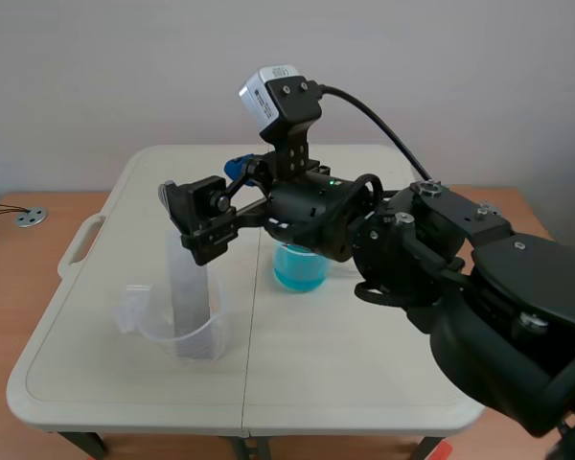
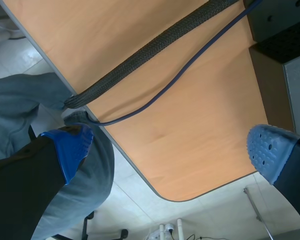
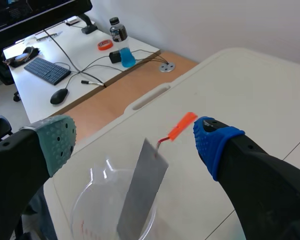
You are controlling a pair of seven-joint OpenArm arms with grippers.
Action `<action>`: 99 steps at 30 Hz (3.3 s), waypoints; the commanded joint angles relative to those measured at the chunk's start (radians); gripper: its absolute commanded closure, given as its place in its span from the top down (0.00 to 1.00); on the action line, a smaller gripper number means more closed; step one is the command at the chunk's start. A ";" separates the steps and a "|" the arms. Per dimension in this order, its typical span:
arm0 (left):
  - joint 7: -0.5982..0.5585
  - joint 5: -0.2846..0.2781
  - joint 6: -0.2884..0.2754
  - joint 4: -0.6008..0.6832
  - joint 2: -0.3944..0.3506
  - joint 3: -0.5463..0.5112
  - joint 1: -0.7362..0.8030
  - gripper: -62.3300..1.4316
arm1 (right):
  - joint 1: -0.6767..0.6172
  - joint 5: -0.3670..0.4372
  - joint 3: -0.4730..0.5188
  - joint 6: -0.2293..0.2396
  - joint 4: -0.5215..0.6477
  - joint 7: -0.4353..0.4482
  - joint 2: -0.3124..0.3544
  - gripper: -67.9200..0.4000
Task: Hold the metal plate by the orange handle, dip it into the blue solution, take it out and point at it, then put the plate back in the beaker on the left.
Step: 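Return to the home posture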
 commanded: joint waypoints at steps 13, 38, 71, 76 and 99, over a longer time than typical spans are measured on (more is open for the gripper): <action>-0.033 -0.020 0.010 0.007 -0.008 -0.009 0.008 1.00 | 0.059 0.002 0.012 0.000 0.019 0.032 0.042 0.90; -0.145 -0.352 0.114 0.291 -0.308 -0.682 0.126 1.00 | -0.093 -0.116 0.139 -0.025 0.099 0.203 0.307 0.90; -0.409 -0.182 -0.168 0.796 -0.125 -0.545 0.125 1.00 | -0.656 -0.222 0.426 -0.078 0.466 0.333 0.365 0.90; -0.448 -0.130 -0.167 0.821 -0.097 -0.499 0.125 1.00 | -0.656 -0.222 0.426 -0.078 0.466 0.325 0.362 0.90; -0.447 -0.122 -0.167 0.995 -0.097 -0.473 0.125 1.00 | -0.656 -0.222 0.426 -0.078 0.465 0.284 0.362 0.90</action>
